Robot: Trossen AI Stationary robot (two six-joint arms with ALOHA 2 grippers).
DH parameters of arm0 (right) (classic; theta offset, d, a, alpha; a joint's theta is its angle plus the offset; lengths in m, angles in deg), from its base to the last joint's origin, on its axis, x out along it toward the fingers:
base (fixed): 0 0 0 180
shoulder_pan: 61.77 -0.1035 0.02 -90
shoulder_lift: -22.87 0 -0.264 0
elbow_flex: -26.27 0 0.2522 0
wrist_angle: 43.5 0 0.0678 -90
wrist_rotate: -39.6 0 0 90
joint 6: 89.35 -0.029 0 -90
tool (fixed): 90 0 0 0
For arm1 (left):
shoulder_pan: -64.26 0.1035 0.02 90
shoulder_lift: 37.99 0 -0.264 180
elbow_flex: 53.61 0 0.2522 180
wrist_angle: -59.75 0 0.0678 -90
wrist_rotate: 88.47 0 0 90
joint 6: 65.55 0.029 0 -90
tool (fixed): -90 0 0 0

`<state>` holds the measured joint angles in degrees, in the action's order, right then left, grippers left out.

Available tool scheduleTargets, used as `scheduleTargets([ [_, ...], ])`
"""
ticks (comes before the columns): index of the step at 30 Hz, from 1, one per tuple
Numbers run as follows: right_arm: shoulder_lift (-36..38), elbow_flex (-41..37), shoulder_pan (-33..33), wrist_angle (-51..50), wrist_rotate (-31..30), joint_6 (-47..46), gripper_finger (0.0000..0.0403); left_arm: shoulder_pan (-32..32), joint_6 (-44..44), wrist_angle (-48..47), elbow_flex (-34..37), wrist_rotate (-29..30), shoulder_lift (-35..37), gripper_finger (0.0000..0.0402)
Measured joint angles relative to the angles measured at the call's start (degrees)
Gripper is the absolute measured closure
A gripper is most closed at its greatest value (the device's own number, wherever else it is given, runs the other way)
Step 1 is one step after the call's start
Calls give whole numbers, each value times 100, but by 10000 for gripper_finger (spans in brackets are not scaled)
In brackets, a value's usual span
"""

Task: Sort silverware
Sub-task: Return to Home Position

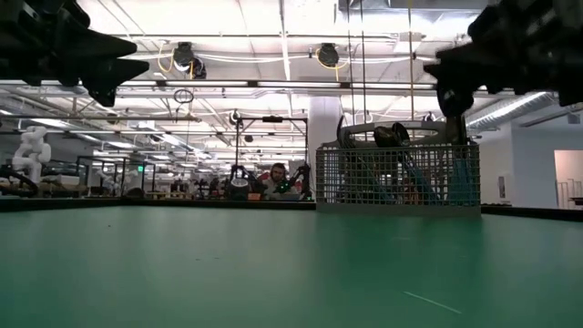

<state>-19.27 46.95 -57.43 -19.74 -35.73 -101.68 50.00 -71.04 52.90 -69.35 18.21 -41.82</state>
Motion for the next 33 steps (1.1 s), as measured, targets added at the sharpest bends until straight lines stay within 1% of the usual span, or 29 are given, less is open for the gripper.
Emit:
scheduleTargets([
  [1,144,0,0,-310,-4,50,300,0,-30,-1,0,-2,0,221],
  [2,273,-1,1,-637,-131,79,300,0,-94,-2,0,-1,0,221],
  [4,506,-4,4,-1048,-523,161,300,0,-175,12,0,7,0,221],
  [10,841,-4,4,-1494,-1452,467,300,0,-310,35,0,146,0,221],
  [13,917,-20,7,-1725,-1785,516,300,0,-309,33,0,190,0,221],
  [17,1051,-159,4,-1549,-1794,493,300,2,-235,26,0,204,0,221],
  [23,1662,-274,4,-1853,-1811,391,300,2,-169,31,0,225,0,221],
  [26,1915,-380,4,-1973,-2030,375,300,2,-163,31,0,225,0,221],
  [30,2073,-629,5,-1854,-2074,269,300,2,-109,-13,0,225,-1,221],
  [33,2077,-616,5,-1878,-2070,217,300,2,9,-15,0,226,-2,221],
])
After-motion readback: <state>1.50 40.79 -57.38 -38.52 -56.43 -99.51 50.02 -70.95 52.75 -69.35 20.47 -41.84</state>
